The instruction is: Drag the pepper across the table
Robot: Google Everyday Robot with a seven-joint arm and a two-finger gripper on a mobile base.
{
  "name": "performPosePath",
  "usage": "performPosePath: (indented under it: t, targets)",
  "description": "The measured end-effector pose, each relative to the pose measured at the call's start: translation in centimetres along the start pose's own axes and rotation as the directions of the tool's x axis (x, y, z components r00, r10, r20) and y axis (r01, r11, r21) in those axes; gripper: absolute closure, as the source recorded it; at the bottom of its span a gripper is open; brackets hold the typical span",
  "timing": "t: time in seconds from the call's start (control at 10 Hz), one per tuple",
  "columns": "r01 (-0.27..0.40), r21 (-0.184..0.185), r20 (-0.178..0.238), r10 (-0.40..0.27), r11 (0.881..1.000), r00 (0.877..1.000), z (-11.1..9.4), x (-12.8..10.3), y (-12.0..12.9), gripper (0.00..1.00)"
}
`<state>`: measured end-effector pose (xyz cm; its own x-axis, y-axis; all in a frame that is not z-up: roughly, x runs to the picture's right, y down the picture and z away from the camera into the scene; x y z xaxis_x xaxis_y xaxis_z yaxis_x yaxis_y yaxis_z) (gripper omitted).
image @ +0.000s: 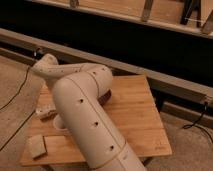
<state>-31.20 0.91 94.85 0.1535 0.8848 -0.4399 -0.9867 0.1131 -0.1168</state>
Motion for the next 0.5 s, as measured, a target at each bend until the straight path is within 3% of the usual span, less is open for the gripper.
performPosePath:
  t: [0.5]
  targets:
    - [-0.077, 0.028, -0.017, 0.077, 0.997, 0.997, 1.18, 0.29, 0.60, 0.35]
